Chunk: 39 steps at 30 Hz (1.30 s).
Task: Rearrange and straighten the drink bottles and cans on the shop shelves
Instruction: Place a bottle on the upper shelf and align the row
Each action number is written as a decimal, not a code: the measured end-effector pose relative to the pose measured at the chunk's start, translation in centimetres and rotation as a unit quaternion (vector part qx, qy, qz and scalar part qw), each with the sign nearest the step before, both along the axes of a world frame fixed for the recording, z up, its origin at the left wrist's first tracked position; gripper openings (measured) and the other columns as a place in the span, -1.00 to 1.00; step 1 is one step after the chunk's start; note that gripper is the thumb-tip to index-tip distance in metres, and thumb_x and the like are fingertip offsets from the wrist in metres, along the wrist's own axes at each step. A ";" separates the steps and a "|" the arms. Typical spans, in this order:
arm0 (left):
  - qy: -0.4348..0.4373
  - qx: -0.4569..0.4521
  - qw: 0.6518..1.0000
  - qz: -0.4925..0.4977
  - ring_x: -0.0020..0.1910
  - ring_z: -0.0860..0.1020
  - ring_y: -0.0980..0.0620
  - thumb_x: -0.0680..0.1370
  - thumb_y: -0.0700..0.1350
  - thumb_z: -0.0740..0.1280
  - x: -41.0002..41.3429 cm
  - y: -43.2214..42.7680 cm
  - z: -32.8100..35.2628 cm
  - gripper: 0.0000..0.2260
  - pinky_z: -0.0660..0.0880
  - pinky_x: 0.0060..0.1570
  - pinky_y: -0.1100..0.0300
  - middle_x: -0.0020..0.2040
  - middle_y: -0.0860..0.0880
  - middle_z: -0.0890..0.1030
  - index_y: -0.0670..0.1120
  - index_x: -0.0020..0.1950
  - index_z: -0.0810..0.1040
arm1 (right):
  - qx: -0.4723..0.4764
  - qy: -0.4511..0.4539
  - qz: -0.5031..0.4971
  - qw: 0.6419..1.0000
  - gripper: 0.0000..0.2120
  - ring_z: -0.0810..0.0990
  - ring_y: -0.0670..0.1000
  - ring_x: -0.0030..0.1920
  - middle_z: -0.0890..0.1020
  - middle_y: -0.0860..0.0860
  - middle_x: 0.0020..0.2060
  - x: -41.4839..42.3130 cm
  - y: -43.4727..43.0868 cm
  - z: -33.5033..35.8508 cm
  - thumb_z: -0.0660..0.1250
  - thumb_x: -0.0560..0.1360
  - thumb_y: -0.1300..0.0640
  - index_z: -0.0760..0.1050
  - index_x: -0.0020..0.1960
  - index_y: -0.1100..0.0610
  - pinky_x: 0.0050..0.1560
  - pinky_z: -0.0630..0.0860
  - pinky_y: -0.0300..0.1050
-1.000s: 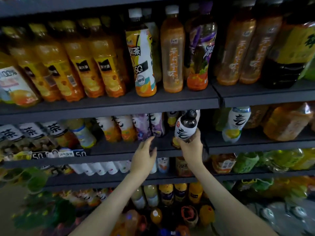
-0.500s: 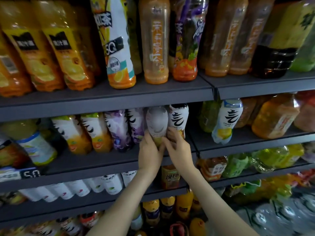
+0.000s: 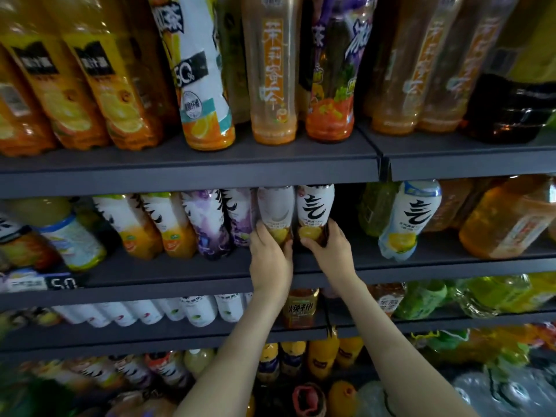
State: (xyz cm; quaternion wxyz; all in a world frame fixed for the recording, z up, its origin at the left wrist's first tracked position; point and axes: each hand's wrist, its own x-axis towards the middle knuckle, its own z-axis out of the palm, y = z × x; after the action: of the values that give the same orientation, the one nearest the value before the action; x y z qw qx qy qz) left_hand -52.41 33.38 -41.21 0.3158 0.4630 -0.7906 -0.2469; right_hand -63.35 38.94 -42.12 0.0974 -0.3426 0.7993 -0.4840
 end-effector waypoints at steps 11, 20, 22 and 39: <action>-0.166 0.088 0.980 -0.068 0.22 0.48 -0.10 0.61 0.00 0.20 8.0 5.2 7.8 -0.51 0.49 0.05 0.05 0.38 -0.10 0.36 -0.08 0.49 0.16 | 0.050 0.005 0.104 0.993 -0.50 0.46 0.05 0.28 0.46 0.09 0.27 6.3 7.5 7.3 0.36 0.54 0.14 0.31 0.41 0.20 0.18 0.46 -0.16; -0.204 0.111 0.968 -0.092 0.18 0.50 -0.10 0.62 -0.01 0.20 10.7 7.0 9.7 -0.55 0.45 -0.03 0.11 0.32 -0.11 0.43 -0.11 0.47 0.22 | 0.052 -0.115 0.051 0.991 -0.57 0.51 -0.02 0.09 0.54 0.08 0.17 7.9 8.4 8.4 0.35 0.55 0.12 0.36 0.37 0.16 0.00 0.38 -0.25; -0.207 0.125 0.964 -0.108 0.18 0.50 -0.10 0.62 -0.01 0.21 9.8 7.7 9.2 -0.56 0.45 -0.03 0.11 0.30 -0.11 0.45 -0.10 0.47 0.22 | 0.055 -0.148 -0.006 0.987 -0.57 0.54 0.07 0.15 0.55 0.10 0.19 6.2 9.7 7.8 0.35 0.55 0.12 0.35 0.37 0.19 0.00 0.40 -0.19; -0.212 0.133 0.949 -0.190 0.15 0.51 -0.11 0.62 -0.05 0.20 -3.7 10.1 6.4 -0.66 0.53 0.03 -0.03 0.26 -0.12 0.47 -0.11 0.38 0.34 | -0.001 -0.194 -0.129 0.973 -0.35 0.48 -0.01 0.09 0.49 0.04 0.14 -9.3 10.7 6.5 0.52 0.39 0.16 0.27 0.36 0.22 -0.04 0.48 -0.10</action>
State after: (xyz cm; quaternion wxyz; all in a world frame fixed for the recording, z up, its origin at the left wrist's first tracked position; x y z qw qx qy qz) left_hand -56.14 43.49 -34.79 0.0237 0.3833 -0.8728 -0.3012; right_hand -72.64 49.65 -35.60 0.1868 -0.1364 0.8022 -0.5504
